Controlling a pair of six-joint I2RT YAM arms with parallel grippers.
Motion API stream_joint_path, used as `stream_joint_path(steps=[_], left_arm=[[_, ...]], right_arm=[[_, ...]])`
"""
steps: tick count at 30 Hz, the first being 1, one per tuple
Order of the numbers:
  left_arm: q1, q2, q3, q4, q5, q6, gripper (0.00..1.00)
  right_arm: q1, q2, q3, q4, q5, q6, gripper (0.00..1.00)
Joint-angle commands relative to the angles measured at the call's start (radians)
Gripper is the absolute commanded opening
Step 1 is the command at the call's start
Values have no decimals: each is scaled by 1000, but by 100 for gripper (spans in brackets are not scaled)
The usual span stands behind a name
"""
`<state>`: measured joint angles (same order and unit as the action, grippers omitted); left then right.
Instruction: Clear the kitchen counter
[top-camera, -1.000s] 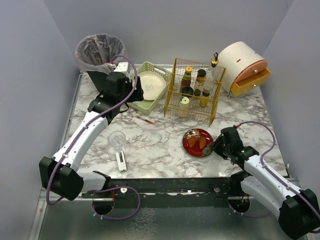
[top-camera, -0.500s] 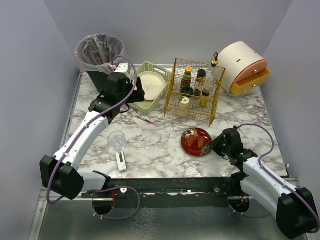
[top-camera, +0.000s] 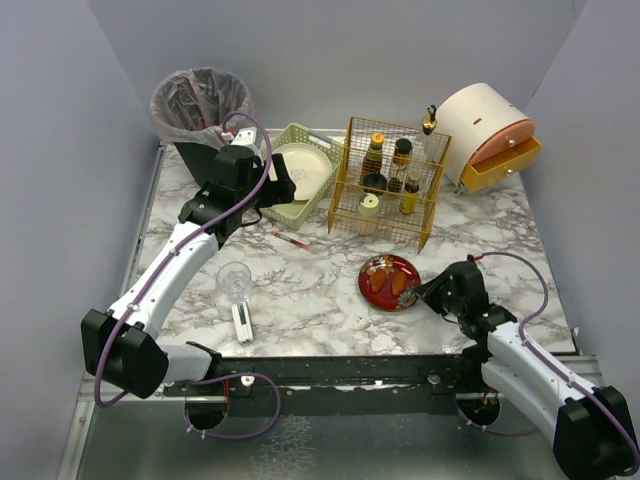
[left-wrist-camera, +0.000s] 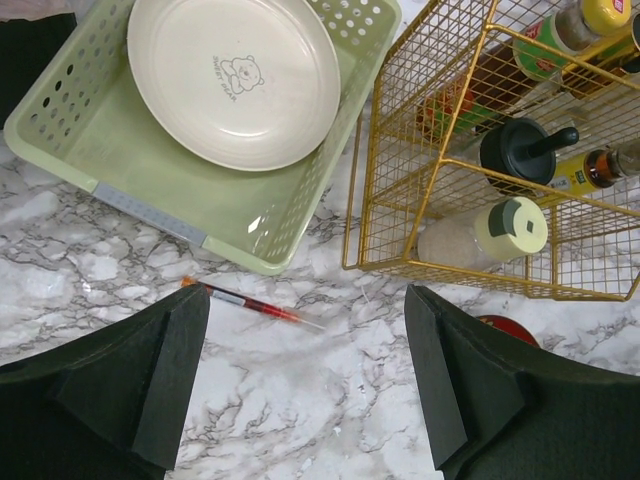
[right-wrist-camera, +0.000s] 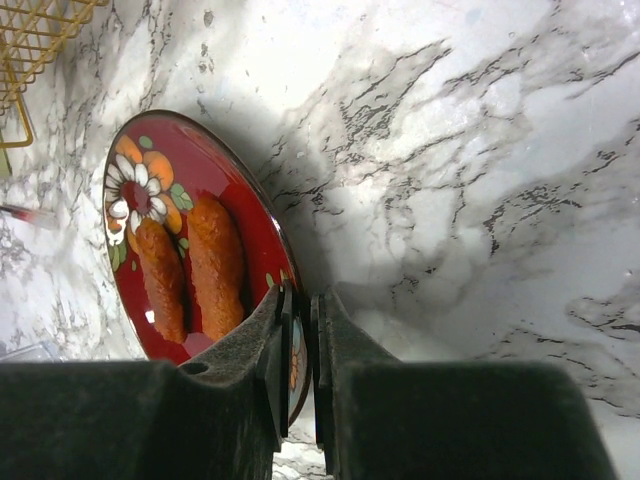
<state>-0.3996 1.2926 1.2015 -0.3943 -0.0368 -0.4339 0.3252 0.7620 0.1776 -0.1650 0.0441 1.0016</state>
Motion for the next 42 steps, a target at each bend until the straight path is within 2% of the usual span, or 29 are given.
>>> stream_joint_path(steps=[1, 7, 14, 21, 33, 42], left_arm=[[2, 17, -35, 39, 72, -37, 85], [2, -2, -97, 89, 135, -49, 89], [2, -43, -167, 158, 226, -85, 92], [0, -55, -270, 243, 316, -146, 92], [-31, -52, -388, 317, 334, -187, 92], [-100, -26, -456, 381, 321, -220, 90]], right_arm=[[-5, -37, -11, -87, -4, -16, 0], [-4, -84, 39, -151, -36, -88, 0], [-5, -91, 100, -177, -169, -147, 0], [-5, -85, 94, -69, -315, -143, 0], [-4, -58, 35, 134, -472, -74, 0], [-5, -55, -16, 243, -523, -5, 0]])
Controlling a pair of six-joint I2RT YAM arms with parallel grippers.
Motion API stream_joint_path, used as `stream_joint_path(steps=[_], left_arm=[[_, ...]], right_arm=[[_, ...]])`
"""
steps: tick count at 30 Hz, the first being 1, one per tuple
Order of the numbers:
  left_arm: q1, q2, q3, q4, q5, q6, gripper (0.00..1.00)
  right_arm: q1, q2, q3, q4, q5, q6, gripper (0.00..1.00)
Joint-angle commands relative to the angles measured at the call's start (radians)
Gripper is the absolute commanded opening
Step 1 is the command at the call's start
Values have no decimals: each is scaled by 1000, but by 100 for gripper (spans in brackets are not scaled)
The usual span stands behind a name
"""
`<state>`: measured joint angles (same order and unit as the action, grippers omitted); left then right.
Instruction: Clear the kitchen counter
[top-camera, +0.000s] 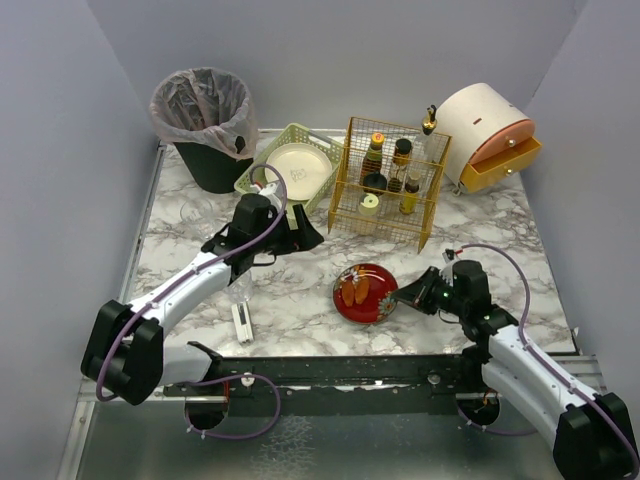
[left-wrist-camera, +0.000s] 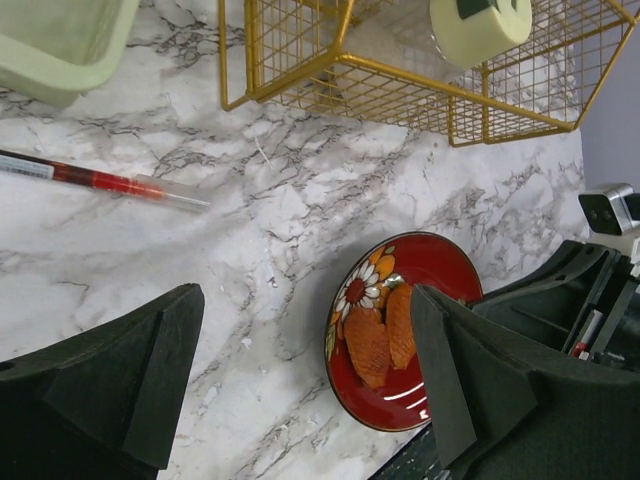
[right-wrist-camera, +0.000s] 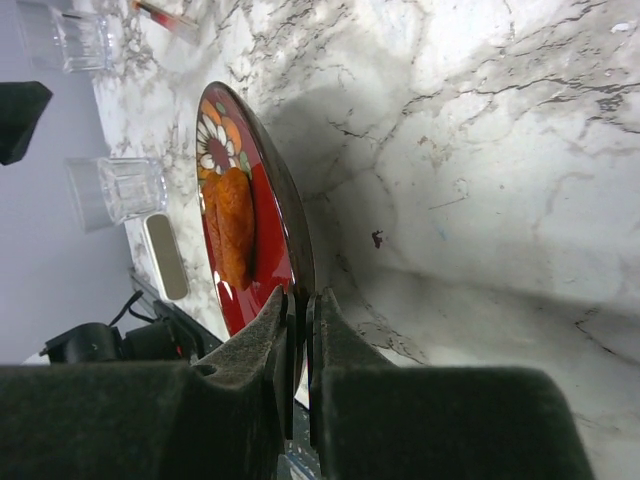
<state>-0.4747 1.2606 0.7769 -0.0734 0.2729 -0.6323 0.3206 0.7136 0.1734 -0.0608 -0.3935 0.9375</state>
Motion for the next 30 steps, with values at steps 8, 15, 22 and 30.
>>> stream_joint_path(steps=[8, 15, 22, 30], left_arm=[[-61, 18, -91, 133, 43, -69, 84], [-85, 0, -151, 230, 89, -160, 79], [-94, -32, -167, 244, 99, -206, 71], [-97, -91, -207, 294, 96, -299, 68]], right_arm=[[0, -34, -11, 180, -110, 126, 0], [0, -57, -23, 260, -109, 239, 0], [0, -58, 11, 263, -88, 257, 0], [0, -81, 42, 227, -3, 289, 0]])
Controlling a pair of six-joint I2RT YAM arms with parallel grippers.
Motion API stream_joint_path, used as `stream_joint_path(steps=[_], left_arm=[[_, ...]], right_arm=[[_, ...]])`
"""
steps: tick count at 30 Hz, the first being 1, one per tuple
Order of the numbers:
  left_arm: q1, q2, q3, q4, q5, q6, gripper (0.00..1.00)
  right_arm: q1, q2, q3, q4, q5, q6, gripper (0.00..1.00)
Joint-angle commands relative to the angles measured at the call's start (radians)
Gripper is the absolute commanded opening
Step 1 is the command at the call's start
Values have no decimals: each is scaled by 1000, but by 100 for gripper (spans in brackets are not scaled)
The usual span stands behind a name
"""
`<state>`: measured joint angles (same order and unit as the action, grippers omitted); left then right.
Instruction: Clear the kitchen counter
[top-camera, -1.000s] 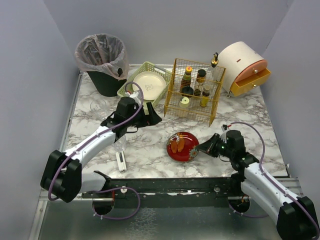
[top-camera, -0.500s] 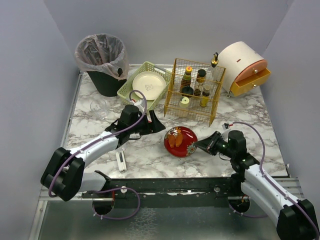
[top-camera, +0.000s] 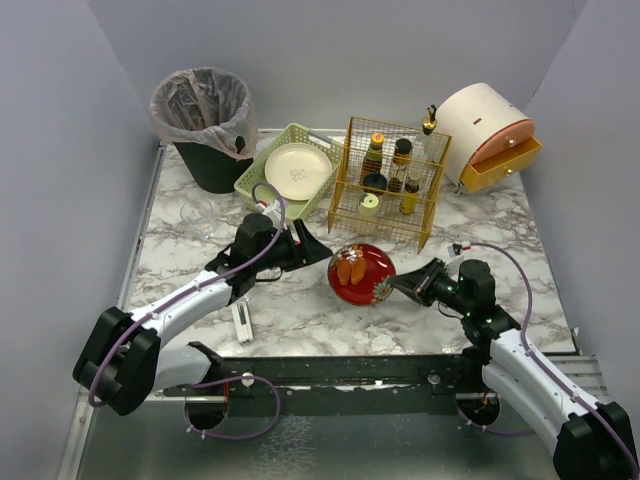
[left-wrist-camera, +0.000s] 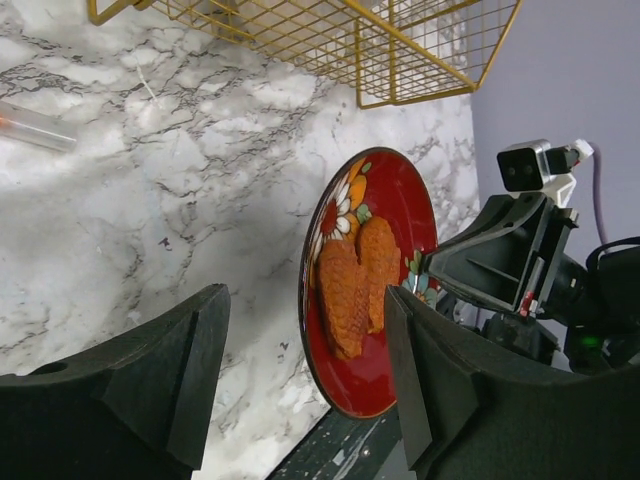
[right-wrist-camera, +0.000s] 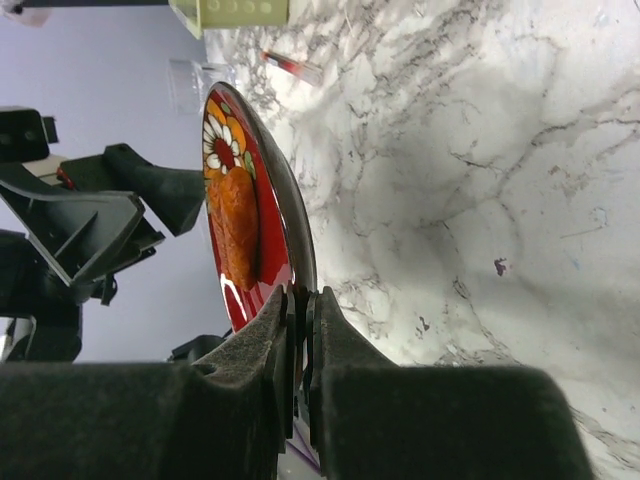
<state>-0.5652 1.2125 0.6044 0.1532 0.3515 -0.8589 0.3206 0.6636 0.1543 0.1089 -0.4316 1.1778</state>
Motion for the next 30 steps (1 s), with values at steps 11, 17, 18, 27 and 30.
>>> stream_joint_path(steps=[11, 17, 18, 27, 30], left_arm=[[-23, -41, -77, 101, -5, -118, 56], [-32, -13, -58, 101, -1, -110, 53], [-34, -7, -55, 101, -1, -109, 52], [-49, 35, -27, 93, -11, -100, 35], [-58, 51, -14, 92, -11, -99, 34]], right_arm=[[0, -18, 111, 57, 39, 24, 0], [0, -4, 122, 51, 32, 11, 0], [1, -2, 124, 51, 31, 8, 0], [0, 3, 140, 32, 23, -18, 0], [0, 7, 137, 44, 16, -17, 0]])
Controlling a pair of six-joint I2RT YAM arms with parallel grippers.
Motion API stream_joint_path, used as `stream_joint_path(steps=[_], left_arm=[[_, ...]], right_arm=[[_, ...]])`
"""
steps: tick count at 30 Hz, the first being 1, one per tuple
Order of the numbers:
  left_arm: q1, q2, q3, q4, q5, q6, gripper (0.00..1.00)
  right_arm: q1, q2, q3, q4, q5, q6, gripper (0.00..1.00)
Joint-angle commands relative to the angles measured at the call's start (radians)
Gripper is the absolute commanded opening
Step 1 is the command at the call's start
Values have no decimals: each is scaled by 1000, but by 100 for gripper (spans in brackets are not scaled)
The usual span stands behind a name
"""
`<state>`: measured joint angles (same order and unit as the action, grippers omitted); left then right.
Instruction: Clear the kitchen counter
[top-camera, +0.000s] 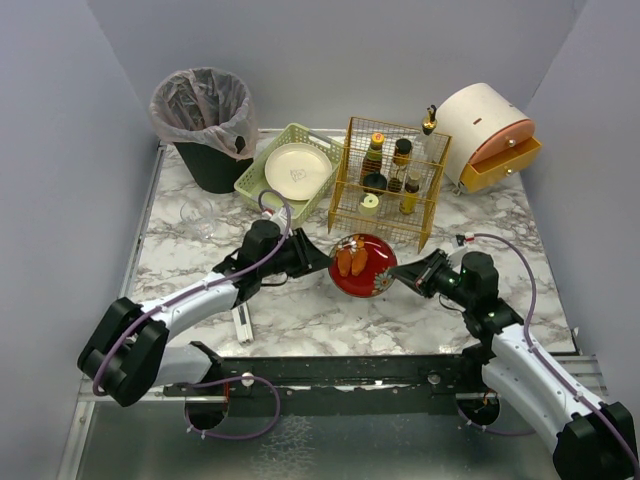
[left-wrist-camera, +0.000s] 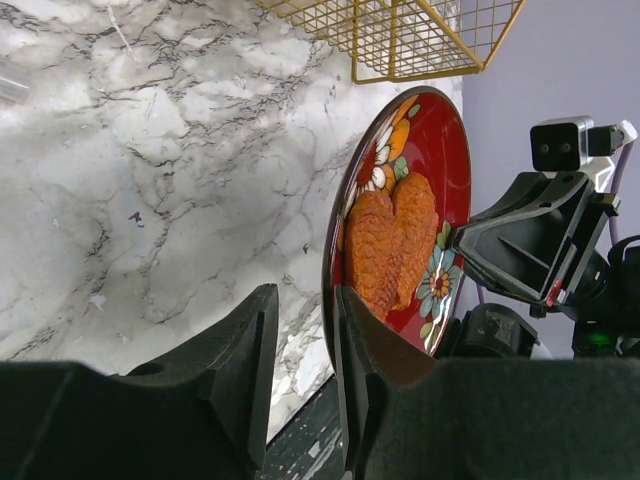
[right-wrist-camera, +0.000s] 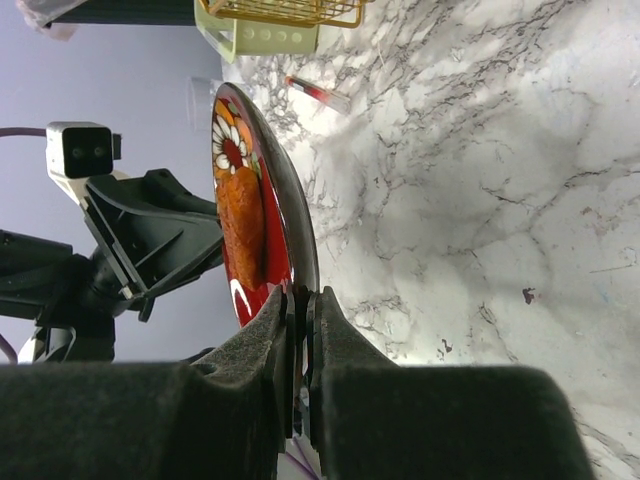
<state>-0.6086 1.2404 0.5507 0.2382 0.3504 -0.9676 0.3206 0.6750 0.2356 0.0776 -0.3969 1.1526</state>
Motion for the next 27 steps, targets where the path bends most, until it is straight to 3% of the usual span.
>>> stream_joint_path(steps=[1, 15, 17, 21, 27], left_arm=[[-18, 31, 46, 6, -10, 12, 34], [-61, 99, 99, 4, -14, 21, 27], [-65, 105, 105, 4, -13, 21, 23], [-65, 104, 112, 5, -21, 13, 1], [-65, 73, 112, -1, -46, -4, 0]], right_arm=[[0, -2, 55, 82, -24, 7, 0], [0, 16, 47, 114, -52, 7, 0], [0, 15, 43, 114, -53, 7, 0], [0, -1, 38, 74, -27, -2, 0], [0, -29, 53, -47, 38, -73, 2]])
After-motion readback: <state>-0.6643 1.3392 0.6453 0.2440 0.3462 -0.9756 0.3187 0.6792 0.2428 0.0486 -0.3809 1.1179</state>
